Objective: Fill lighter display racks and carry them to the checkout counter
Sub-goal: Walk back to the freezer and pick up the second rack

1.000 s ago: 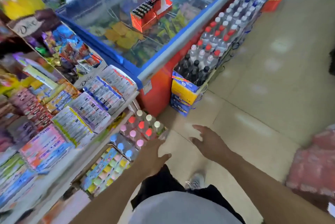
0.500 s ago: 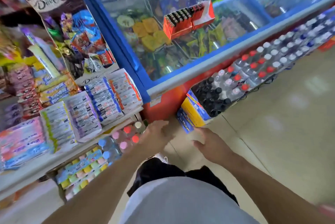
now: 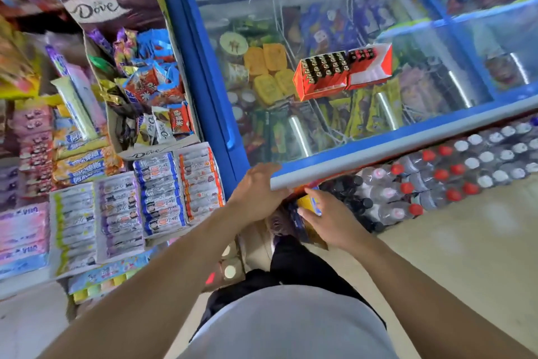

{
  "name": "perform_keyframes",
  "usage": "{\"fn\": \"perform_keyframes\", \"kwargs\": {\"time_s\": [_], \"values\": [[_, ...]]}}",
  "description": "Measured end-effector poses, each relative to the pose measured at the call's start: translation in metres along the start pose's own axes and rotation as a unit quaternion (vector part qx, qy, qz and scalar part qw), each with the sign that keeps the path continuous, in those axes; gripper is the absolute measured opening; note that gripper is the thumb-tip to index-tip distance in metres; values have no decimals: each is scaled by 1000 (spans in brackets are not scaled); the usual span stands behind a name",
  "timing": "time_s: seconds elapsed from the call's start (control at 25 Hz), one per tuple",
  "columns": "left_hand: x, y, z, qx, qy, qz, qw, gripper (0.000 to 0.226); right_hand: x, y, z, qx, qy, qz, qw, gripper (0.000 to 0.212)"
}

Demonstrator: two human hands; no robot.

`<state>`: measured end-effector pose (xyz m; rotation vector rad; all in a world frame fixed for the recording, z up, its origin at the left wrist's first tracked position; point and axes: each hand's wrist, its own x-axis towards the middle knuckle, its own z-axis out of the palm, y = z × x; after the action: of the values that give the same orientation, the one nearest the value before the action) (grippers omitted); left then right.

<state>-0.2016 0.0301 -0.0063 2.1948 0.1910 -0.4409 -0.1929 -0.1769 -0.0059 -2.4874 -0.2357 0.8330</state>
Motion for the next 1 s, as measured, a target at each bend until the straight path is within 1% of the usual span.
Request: {"fn": "perform_keyframes", "kwargs": {"time_s": [0.08, 0.16, 0.24, 0.32, 0.44, 0.52, 0.64, 0.76, 0.8, 0.88, 1.0], "values": [[25, 4, -5, 13, 2, -29, 1000, 65, 41, 0, -21, 2, -6, -25, 1000, 60], [58, 13, -8, 0, 19, -62, 998, 66, 83, 7, -50, 5, -1, -44, 999, 58], [93, 27, -11, -19, 22, -100, 995, 63, 123, 15, -87, 25, -9, -34, 999, 57], [124, 45, -14, -28, 25, -116, 993, 63, 160, 23, -122, 47, 16, -27, 998, 56], [176, 71, -21, -5, 27, -135, 991, 87, 207, 32, -165, 8, 90, -60, 994, 52], [205, 83, -23, -10, 43, -146, 988, 99, 221, 36, -177, -27, 111, -81, 990, 50], [235, 92, -23, -42, 87, -130, 987, 111, 231, 37, -184, -63, 118, -103, 986, 44], [254, 90, -19, 2, 116, -102, 988, 117, 233, 38, -186, -83, 114, -106, 984, 42], [258, 88, -18, 10, 130, -97, 987, 116, 234, 39, -186, -87, 106, -108, 985, 43], [263, 86, -15, 19, 153, -87, 984, 106, 235, 43, -185, -99, 89, -124, 983, 45], [261, 81, -15, 50, 175, -67, 981, 81, 236, 46, -186, -104, 86, -136, 981, 44]]}}
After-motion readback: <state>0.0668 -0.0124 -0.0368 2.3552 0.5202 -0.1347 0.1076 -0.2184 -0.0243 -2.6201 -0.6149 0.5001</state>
